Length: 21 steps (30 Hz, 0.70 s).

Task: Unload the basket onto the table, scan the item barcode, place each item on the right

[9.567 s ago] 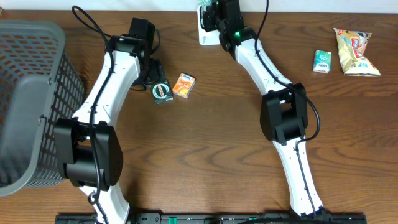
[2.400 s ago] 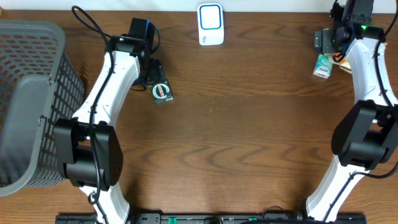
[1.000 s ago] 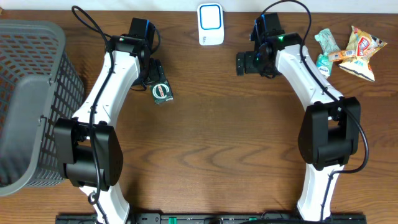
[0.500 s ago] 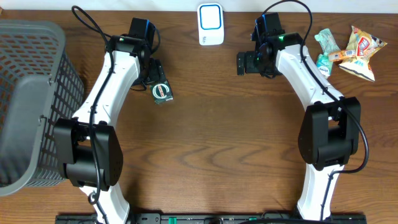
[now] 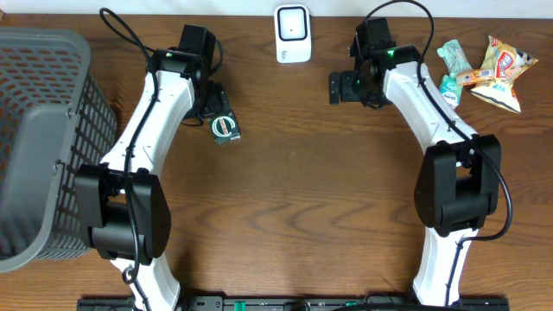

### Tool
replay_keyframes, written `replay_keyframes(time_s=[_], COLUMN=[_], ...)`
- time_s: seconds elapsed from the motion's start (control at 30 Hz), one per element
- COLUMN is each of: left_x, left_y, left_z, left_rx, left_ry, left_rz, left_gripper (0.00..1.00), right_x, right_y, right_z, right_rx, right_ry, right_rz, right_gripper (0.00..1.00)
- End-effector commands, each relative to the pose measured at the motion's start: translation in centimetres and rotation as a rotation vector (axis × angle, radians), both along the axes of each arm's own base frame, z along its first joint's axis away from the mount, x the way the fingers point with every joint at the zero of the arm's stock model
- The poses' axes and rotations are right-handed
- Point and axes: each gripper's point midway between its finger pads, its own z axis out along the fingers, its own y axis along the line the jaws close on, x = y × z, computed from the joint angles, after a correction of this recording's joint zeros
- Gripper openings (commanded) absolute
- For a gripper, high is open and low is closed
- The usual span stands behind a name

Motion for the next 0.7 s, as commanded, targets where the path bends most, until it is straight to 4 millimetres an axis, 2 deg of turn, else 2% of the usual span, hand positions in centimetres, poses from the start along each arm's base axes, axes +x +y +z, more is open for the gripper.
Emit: replay_keyframes(time_s=[0.0,0.47,0.53,0.63,0.67], left_x=[0.1,0.1,0.7,-0.4,-0.4], left_y=[0.2,0.2,-0.1,-4.7,-5.5], left_z=[0.5,0.5,0.6,0.2,0.3], left_rx=[0.009,0.009,-0.005,-0.287,-0.331], left_ry=[-0.01,-0.01,-0.037,0.022,0.024], left_rz=[-0.006,-0.006,0.007,0.052,0.041], left_gripper=[0.98,0.98,0.98,0.98,0.98], right_x=[-0.2,-0.2,-0.2,-0.2,-0.2], right_y=[-0.1,-0.1,-0.1,-0.1,-0.1], right_z=[-0.2,-0.2,-0.2,-0.2,-0.2], right_rx=[-0.012,-0.012,-0.012,-0.012,-0.012], right_ry=[0.005,0.005,0.005,0.005,0.005], right_rz=[-0.011,-0.011,-0.011,-0.011,-0.011], right_gripper=[0.99,0.99,0.99,0.99,0.99])
